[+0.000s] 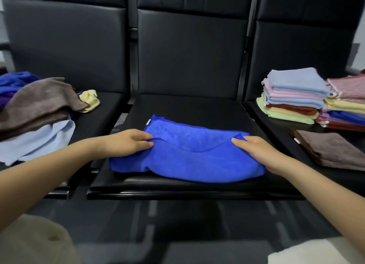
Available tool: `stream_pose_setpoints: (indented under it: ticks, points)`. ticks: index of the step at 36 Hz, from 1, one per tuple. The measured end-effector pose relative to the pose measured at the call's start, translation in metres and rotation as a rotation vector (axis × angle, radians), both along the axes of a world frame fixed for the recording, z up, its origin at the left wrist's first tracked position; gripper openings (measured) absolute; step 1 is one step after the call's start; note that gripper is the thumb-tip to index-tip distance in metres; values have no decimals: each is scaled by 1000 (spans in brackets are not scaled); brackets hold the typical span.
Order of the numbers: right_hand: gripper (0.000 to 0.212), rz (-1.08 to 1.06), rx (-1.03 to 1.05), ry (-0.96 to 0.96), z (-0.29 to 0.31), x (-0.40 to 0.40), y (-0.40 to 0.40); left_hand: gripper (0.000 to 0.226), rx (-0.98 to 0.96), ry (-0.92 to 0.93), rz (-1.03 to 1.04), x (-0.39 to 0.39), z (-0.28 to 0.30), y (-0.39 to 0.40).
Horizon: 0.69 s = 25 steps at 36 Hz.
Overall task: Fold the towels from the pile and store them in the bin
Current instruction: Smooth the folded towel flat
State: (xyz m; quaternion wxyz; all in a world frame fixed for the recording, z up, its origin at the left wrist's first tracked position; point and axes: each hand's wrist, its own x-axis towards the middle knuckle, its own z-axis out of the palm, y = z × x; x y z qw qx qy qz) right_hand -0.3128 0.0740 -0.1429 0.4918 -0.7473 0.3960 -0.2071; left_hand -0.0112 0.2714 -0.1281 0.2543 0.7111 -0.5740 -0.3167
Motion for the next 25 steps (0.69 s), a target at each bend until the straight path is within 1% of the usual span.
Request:
stream_pose_setpoints:
  ticks: [1,2,4,8,13,15,18,22,25]
  points:
    - [23,-3,-8,4,1,0,-1,39,15,-60,-27,1,1,1]
    - [23,-23,-12,-1,3,0,-2,31,23,-113,-47,4,2,0]
    - [23,-67,-24,-17,8,1,-7,19,18,-158,-39,13,7,-1]
    - [21,-127,-31,-43,21,7,-16,16,-30,-164,80,32,20,-7]
    - [26,-167,-70,-17,33,16,-32,16,-168,-77,244,48,22,-26]
    - [32,-179,-139,59,33,19,-41,18,-225,-61,305,47,17,-38]
    - [35,-184,-303,290,27,23,-51,19,-266,-26,373,44,5,-57]
    - [36,-212,-389,488,8,19,-63,17,-266,-126,391,41,-11,-84]
    - [38,-260,-420,564,-3,14,-67,18,-278,-228,392,39,-16,-102]
